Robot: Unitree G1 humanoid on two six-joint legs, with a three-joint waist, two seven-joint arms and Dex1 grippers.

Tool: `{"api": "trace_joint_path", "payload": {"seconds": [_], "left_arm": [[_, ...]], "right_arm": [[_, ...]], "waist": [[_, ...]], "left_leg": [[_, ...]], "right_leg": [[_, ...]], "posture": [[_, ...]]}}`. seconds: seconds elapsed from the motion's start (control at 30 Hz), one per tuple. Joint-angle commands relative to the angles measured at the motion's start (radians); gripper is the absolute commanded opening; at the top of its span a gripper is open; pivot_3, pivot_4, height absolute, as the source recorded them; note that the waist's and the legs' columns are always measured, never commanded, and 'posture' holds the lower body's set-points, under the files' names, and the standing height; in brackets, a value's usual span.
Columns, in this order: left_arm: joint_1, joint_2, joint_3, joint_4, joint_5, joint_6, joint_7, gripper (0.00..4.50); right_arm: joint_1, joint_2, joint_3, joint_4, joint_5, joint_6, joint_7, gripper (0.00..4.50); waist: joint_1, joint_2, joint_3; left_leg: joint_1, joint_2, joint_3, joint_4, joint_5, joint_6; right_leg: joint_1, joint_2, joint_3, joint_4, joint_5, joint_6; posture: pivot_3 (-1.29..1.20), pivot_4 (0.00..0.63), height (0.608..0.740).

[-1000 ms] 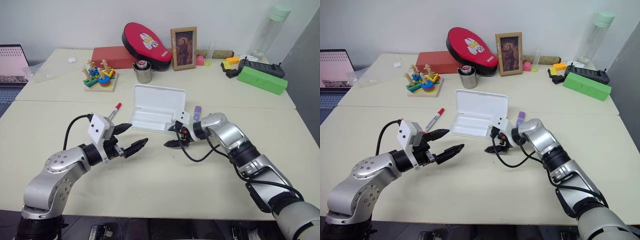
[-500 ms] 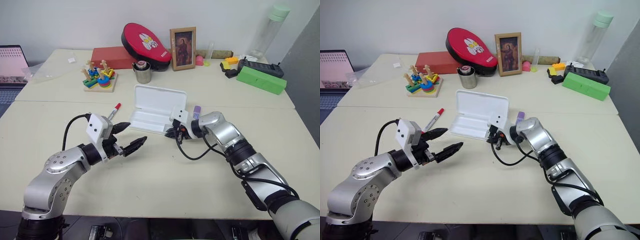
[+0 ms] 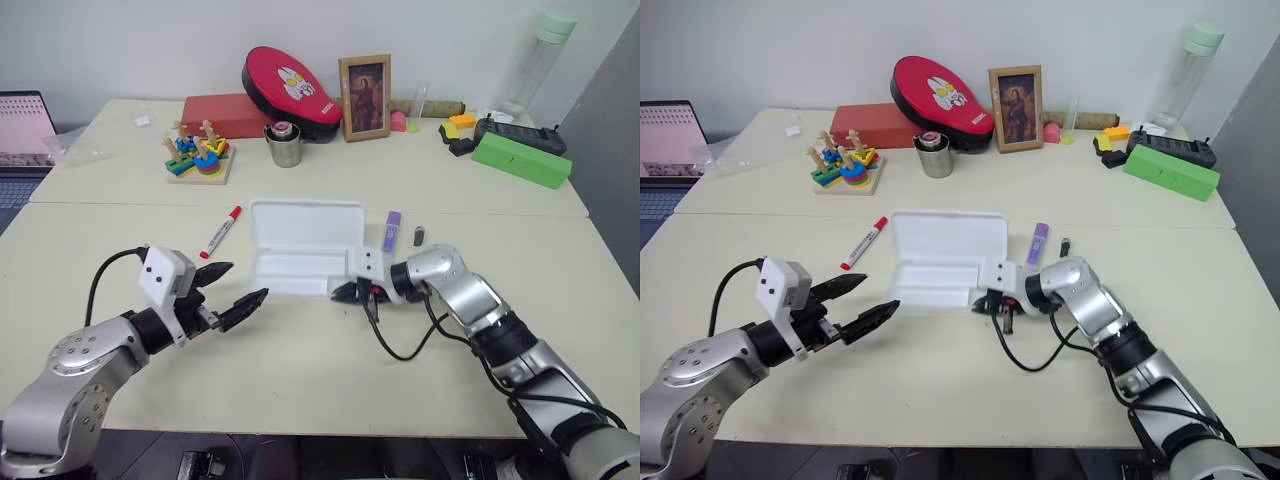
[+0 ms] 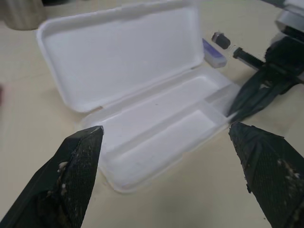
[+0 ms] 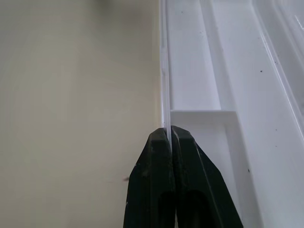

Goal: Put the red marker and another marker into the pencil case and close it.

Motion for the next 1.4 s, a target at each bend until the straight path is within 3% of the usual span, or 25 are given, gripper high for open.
{"api": "trace_joint_path", "payload": {"seconds": [0.03,0.27,0.3,0.4,0.57,0.73,0.87,1.23,1.4], "left_arm": [[0.009,0.017,0.039,-0.055,-0.035,0.004,-0.006,4.5],[0.009,0.02,0.038,-0.059,-0.042,0.011,0.001,4.5],[0.008,0.018,0.044,-0.053,-0.043,0.013,0.006,4.5],[0.005,0.011,0.088,-0.02,-0.045,0.027,0.042,4.5],[-0.04,0.018,0.157,0.116,-0.021,0.034,0.101,4.5],[-0.158,0.038,0.057,0.317,0.152,-0.045,0.167,4.5],[-0.285,0.016,-0.028,0.466,0.212,-0.089,0.155,4.5],[-0.509,-0.003,-0.193,0.816,0.354,-0.198,0.088,4.5],[-0.573,-0.026,-0.23,0.924,0.392,-0.231,0.062,3.56]], "right_arm": [[0.029,-0.003,0.018,-0.098,0.008,0.047,-0.005,0.03],[0.039,0.021,0.025,-0.098,-0.008,0.08,-0.054,0.03],[0.039,0.022,0.021,-0.103,-0.004,0.082,-0.057,0.42],[0.041,0.022,-0.016,-0.132,0.034,0.096,-0.057,1.02],[0.035,0.045,-0.146,-0.208,0.196,0.163,-0.041,2.38],[-0.008,0.079,-0.264,-0.256,0.324,0.214,-0.084,3.66],[-0.062,0.118,-0.319,-0.223,0.324,0.165,-0.176,4.46],[-0.117,0.155,-0.385,-0.258,0.384,0.162,-0.291,4.46],[-0.116,0.147,-0.382,-0.26,0.384,0.156,-0.313,4.5]], "waist": [[0.0,0.0,0.0],[-0.001,-0.001,0.0],[-0.001,-0.001,0.0],[0.0,-0.001,0.0],[0.0,-0.001,0.0],[0.002,-0.001,-0.001],[0.002,-0.002,-0.001],[-0.001,-0.002,-0.001],[0.0,-0.002,-0.001]], "left_leg": [[0.0,0.0,0.0,0.0,0.0,0.0],[0.001,0.0,0.0,0.001,0.0,0.0],[0.001,0.0,0.0,0.0,0.0,0.0],[0.001,0.0,0.0,0.001,0.0,0.0],[0.001,0.0,0.0,0.0,0.0,0.0],[0.001,0.0,0.0,0.001,0.0,0.0],[0.001,0.0,-0.001,0.001,0.001,-0.001],[0.0,0.0,-0.002,0.0,0.001,-0.002],[0.0,0.0,-0.002,0.0,0.001,-0.002]], "right_leg": [[0.0,0.0,0.0,0.0,0.0,0.0],[0.0,0.0,0.0,0.0,0.0,0.0],[0.0,0.0,0.0,0.0,0.0,0.0],[0.0,0.0,0.0,0.0,0.0,0.0],[0.0,0.0,0.0,0.002,0.0,0.0],[0.0,0.0,0.0,0.002,0.0,0.0],[0.0,0.001,0.0,0.003,0.0,0.0],[-0.002,0.002,-0.001,0.006,0.0,0.0],[-0.002,0.002,-0.001,0.006,0.0,0.0]], "posture": [[0.0,0.15,0.74],[0.0,0.15,0.74],[0.0,0.15,0.74],[0.0,0.15,0.74],[0.0,0.15,0.74],[0.0,0.15,0.74],[0.0,0.15,0.74],[0.0,0.15,0.74],[0.0,0.15,0.74]]}}
